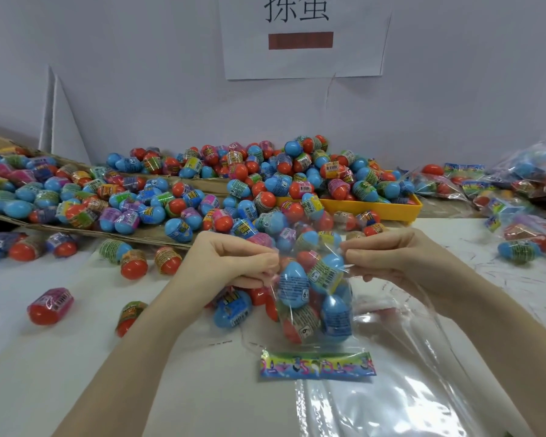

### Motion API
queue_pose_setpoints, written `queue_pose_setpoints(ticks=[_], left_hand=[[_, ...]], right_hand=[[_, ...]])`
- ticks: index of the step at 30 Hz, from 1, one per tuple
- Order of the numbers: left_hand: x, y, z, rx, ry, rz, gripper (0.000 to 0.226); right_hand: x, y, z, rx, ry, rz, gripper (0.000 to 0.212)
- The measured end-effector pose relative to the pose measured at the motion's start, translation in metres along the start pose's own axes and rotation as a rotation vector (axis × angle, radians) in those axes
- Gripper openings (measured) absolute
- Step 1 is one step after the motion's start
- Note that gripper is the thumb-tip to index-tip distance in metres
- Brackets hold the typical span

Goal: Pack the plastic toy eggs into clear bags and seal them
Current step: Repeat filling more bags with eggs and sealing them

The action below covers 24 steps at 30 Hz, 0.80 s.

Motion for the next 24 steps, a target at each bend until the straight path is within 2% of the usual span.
queue_pose_setpoints(ticks=[5,9,12,17,21,24], left_hand=[[0.004,-0.002,0.0,-0.059,0.003,0.048,0.021],[0.006,-0.002,0.0,-0.066,-0.015,0.077,0.021],[0.009,-0.003,0.0,-0.055,-0.058,0.087,0.018],[0.012,-0.002,0.003,-0.006,-0.086,0.141,0.015],[0.014,-0.001,0.004,-0.016,0.007,0.193,0.021],[0.015,0.0,0.006,-0.05,0.073,0.212,0.012]], right_hand=[[0.0,0.002,-0.004,0.048,0.022,0.009,0.024],[-0.001,0.0,-0.004,0.108,0.068,0.029,0.014],[-0.003,-0.002,-0.001,0.148,0.072,0.05,0.018],[-0.005,-0.005,0.003,0.215,-0.008,0.099,0.025],[-0.005,-0.007,0.006,0.233,-0.108,0.115,0.025],[-0.006,-0.008,0.007,0.271,-0.185,0.106,0.035]])
Point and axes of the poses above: each hand's wrist, its own y-axis towards the middle knuckle, its own x-axis out of the back of the hand, z = x × y, the point moved 1 cm from there along y, towards the middle knuckle, and after that the axes turned 5 degrees about -z, right-handed, at the moved point
